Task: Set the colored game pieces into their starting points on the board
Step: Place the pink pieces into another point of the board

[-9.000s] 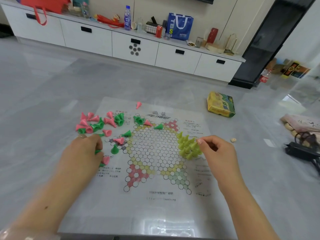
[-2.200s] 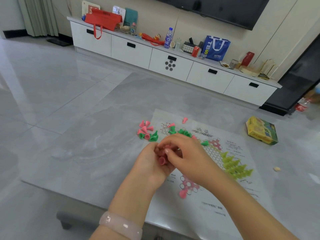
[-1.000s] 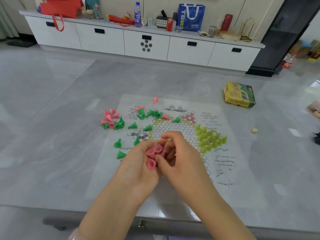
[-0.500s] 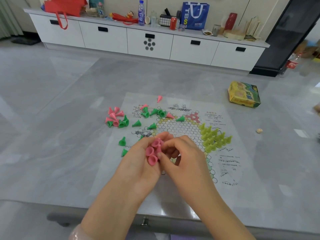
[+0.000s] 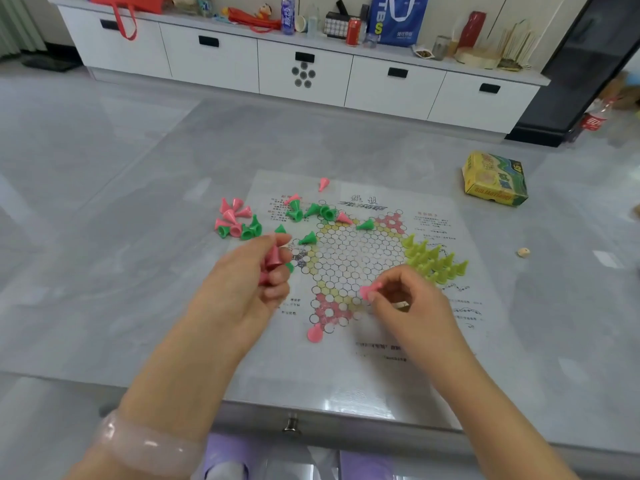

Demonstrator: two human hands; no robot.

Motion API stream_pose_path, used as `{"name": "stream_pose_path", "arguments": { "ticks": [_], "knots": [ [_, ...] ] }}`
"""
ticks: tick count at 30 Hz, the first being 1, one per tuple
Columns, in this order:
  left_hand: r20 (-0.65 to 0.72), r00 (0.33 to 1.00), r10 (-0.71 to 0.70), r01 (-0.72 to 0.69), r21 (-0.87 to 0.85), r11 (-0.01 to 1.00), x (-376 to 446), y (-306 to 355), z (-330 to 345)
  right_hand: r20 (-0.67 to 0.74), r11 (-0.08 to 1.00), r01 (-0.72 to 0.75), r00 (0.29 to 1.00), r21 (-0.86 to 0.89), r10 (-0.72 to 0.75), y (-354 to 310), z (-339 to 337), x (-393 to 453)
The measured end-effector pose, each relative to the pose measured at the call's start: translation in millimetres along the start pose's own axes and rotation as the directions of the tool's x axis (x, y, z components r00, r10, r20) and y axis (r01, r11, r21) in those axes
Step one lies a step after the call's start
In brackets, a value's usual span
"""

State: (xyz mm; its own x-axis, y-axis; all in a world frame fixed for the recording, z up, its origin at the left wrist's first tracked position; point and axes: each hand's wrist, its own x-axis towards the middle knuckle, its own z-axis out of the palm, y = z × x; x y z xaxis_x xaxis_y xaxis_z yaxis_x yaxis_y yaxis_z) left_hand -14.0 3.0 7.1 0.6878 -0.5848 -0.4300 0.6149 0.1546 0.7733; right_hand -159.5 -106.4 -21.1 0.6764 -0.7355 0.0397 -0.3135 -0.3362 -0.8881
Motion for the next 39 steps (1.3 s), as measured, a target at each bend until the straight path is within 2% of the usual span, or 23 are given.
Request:
{"name": "stream_pose_path", "arguments": {
  "ticks": [1, 2, 4, 5, 7, 11, 15, 22, 28, 32, 34, 36, 39],
  "knots": [
    [0.0, 0.996, 0.085, -0.084, 0.166, 0.983, 0.3, 0.0, -3.2, 0.038, 0.999, 0.002, 0.999, -0.04, -0.001, 4.1, 1.6, -1.0],
    [0.02, 0.984, 0.179, -0.175, 0.35, 0.92, 0.0, -0.7, -6.4, 0.077, 0.997, 0.014, 0.997, -0.08, -0.008, 6.4, 2.9, -1.9],
    [0.107, 0.936, 0.336, -0.323, 0.643, 0.695, -1.5, -2.0, -11.6, 0.137, 0.987, 0.054, 0.99, -0.148, -0.034, 8.2, 4.2, -3.1],
    [0.164, 0.913, 0.373, -0.37, 0.718, 0.589, -2.7, -2.5, -13.2, 0.152, 0.981, 0.082, 0.987, -0.174, -0.055, 8.5, 4.9, -3.0],
    [0.262, 0.892, 0.368, -0.422, 0.774, 0.472, -5.2, -2.6, -16.8, 0.176, 0.962, 0.144, 0.979, -0.23, -0.105, 8.1, 6.7, -1.8],
    [0.339, 0.874, 0.348, -0.469, 0.776, 0.422, -3.1, -0.6, -24.9, 0.269, 0.901, 0.273, 0.945, -0.336, -0.187, 8.1, 14.6, -1.4],
    [0.311, 0.888, 0.339, -0.441, 0.785, 0.435, -1.8, 1.1, -30.0, 0.298, 0.873, 0.314, 0.932, -0.374, -0.207, 6.7, 16.8, -0.7],
    [0.27, 0.921, 0.28, -0.383, 0.751, 0.538, 1.4, 0.0, -33.2, 0.305, 0.867, 0.324, 0.928, -0.379, -0.214, 7.6, 18.2, -0.3],
    [0.247, 0.945, 0.215, -0.323, 0.815, 0.481, 3.4, -2.6, -35.7, 0.309, 0.871, 0.321, 0.927, -0.371, -0.21, 6.0, 18.3, -0.1],
    [0.243, 0.955, 0.169, -0.295, 0.828, 0.476, 3.9, -3.0, -35.2, 0.312, 0.867, 0.324, 0.927, -0.379, -0.21, 5.3, 18.5, -0.3],
    [0.229, 0.967, 0.111, -0.252, 0.805, 0.538, 3.0, -2.2, -33.9, 0.328, 0.864, 0.326, 0.923, -0.383, -0.203, 5.2, 17.6, -0.4],
    [0.224, 0.974, 0.014, -0.173, 0.708, 0.684, -0.7, 0.0, -30.2, 0.336, 0.874, 0.319, 0.922, -0.367, -0.195, 3.8, 15.4, -0.1],
    [0.222, 0.972, -0.078, -0.065, 0.572, 0.818, -2.5, 1.1, -23.5, 0.233, 0.925, 0.274, 0.948, -0.263, -0.214, -6.1, 12.3, 0.3]
  ]
}}
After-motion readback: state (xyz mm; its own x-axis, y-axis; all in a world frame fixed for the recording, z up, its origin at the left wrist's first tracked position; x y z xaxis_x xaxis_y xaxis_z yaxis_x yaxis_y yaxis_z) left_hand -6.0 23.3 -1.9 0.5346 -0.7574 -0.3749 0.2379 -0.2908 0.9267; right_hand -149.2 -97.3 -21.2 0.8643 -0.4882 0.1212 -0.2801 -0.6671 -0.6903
